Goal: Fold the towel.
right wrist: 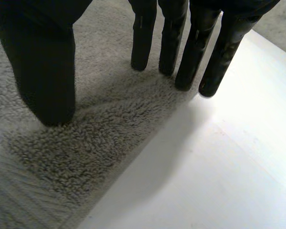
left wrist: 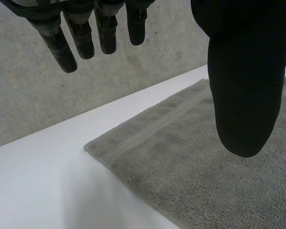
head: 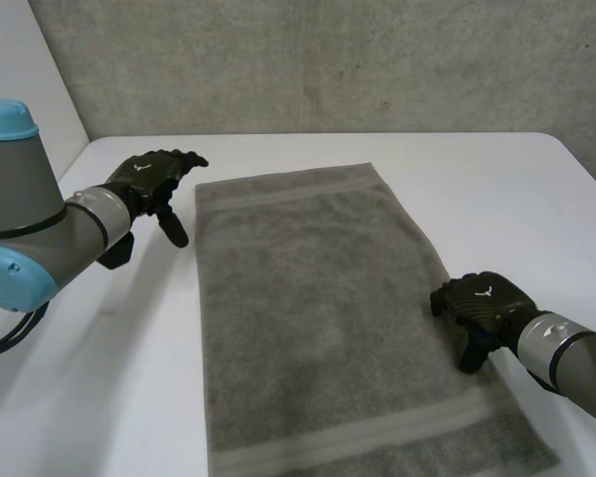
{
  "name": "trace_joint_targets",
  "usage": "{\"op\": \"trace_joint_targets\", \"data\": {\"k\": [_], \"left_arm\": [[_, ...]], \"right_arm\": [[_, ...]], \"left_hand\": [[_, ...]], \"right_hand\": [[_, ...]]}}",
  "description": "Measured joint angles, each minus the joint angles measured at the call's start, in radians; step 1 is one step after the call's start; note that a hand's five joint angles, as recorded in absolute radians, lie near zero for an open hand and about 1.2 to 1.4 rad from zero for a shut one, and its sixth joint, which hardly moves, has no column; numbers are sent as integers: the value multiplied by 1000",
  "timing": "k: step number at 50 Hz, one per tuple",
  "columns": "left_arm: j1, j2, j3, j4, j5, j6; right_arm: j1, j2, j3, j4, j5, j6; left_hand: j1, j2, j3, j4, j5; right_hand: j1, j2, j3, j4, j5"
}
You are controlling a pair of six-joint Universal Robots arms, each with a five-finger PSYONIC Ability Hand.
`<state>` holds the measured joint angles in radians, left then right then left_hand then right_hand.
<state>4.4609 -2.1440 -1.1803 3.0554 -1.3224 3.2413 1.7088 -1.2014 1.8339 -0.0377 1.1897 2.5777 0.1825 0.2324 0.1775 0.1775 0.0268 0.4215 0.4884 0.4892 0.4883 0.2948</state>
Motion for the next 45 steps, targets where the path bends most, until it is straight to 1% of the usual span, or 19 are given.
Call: {"op": "trace_joint_targets", "data": {"k": [2, 8, 10, 11, 14, 16, 17, 19, 22, 23, 24, 26, 27, 28, 29, 34, 35, 38, 45], "left_arm": [[0, 0, -1, 0, 0, 0], [0, 0, -2, 0, 0, 0], [0, 1, -2, -1, 0, 0], [0, 1, -2, -1, 0, 0], [0, 2, -3, -1, 0, 0], [0, 2, -3, -1, 0, 0], [0, 2, -4, -1, 0, 0], [0, 3, -6, -1, 1, 0], [0, 5, -9, -1, 1, 0], [0, 5, -10, -1, 1, 0], [0, 7, -12, -1, 1, 0], [-1, 7, -13, -1, 1, 0], [-1, 8, -14, -1, 1, 0], [-1, 9, -14, -1, 1, 0], [-1, 9, -15, -1, 1, 0], [-1, 10, -15, -1, 1, 0], [-1, 11, -15, -1, 0, 0], [-2, 11, -15, -1, 0, 0], [-2, 12, -15, -1, 0, 0]], "right_arm": [[0, 0, 8, -25, 8, -1], [0, 4, 10, -63, 37, -10], [0, 6, 9, -70, 51, -12], [0, 7, 7, -77, 66, -13], [-2, 7, 4, -95, 99, -16], [-4, 7, 2, -106, 112, -16], [-7, 6, 1, -115, 120, -16], [-16, 4, -2, -132, 133, -16], [-23, 2, -7, -138, 140, -11], [-26, 1, -10, -137, 141, -8], [-36, -1, -14, -125, 143, 0], [-44, -3, -18, -107, 143, 10], [-50, -4, -20, -93, 143, 19], [-59, -6, -25, -62, 141, 41], [-64, -7, -28, -45, 140, 54], [-86, -10, -46, 38, 128, 153], [-96, -11, -55, 69, 117, 218], [-108, -10, -64, 90, 99, 287], [-124, 0, -64, 99, 52, 351]], "left_hand": [[0, 0, 0, 0, 0], [-1, 0, 0, 0, 0], [-1, 0, 0, 0, 0], [-1, 0, 0, 0, 0], [-2, 0, 0, 0, 0], [-2, 0, 0, 0, 0], [-2, 0, 0, 0, 0], [-2, 0, 0, 0, 0], [-2, 0, 0, 0, 0], [-2, 0, 0, 0, 0], [-2, 0, 0, 0, 0], [-2, 0, 0, 0, 0], [-2, 0, 0, 0, 0], [-2, 0, 0, 0, 0], [-2, 0, 0, 0, 0], [-2, 0, 0, 0, 0], [-2, 0, 0, 0, 0], [-2, 0, 0, 0, 0], [-2, 0, 0, 0, 0]], "right_hand": [[117, 142, 135, 134, 125], [213, 252, 252, 252, 235], [324, 382, 383, 385, 370], [330, 396, 397, 392, 377], [498, 590, 592, 597, 580], [516, 612, 613, 619, 603], [552, 679, 676, 683, 671], [552, 682, 689, 698, 682], [547, 675, 681, 690, 677], [497, 592, 592, 593, 622], [361, 418, 433, 435, 475], [236, 274, 275, 277, 315], [236, 274, 275, 277, 315], [137, 159, 153, 154, 187], [104, 117, 109, 113, 143], [48, 52, 39, 41, 64], [25, 22, 12, 12, 35], [22, 20, 9, 7, 29], [22, 20, 9, 7, 29]]}}
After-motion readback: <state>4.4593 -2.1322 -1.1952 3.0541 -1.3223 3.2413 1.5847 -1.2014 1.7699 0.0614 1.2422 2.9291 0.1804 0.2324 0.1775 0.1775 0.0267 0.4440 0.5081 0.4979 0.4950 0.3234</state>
